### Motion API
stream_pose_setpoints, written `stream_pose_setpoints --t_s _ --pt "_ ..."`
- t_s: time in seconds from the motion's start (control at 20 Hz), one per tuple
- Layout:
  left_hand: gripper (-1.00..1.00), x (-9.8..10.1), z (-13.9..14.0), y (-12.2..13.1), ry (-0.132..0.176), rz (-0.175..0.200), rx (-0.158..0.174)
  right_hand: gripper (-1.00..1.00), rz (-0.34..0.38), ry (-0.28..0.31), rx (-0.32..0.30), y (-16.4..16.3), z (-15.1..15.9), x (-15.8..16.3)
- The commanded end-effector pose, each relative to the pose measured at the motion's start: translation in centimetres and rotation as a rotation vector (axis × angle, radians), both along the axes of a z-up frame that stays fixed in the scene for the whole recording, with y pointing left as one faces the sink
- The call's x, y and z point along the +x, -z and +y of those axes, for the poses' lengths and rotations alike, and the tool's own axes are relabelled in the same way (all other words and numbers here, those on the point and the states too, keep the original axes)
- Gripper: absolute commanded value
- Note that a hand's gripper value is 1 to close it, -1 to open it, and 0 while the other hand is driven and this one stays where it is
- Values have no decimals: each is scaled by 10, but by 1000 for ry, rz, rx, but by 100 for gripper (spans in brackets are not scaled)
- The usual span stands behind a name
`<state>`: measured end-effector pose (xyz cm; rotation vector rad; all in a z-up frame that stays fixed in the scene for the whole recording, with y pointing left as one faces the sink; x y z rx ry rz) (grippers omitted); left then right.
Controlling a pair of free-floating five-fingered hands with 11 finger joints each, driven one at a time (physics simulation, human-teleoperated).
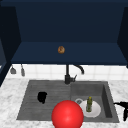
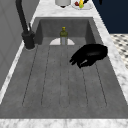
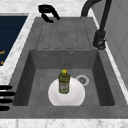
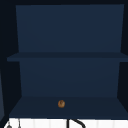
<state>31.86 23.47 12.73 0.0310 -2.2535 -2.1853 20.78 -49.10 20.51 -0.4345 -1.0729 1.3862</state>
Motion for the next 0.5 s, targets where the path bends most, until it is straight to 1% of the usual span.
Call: stream_pose_setpoints --t_s 0.0,0.2,0.3,0.45 --pt "0 0 0 0 0 0 0 -100 -92 -32 -64 0 7 8" --pt "0 0 0 0 0 0 0 -100 -159 -11 -31 3 11 18" --pt "0 0 0 0 0 0 0 -100 -190 8 -29 6 16 28" --pt "0 0 0 0 0 0 0 -100 -231 22 -28 8 25 45"
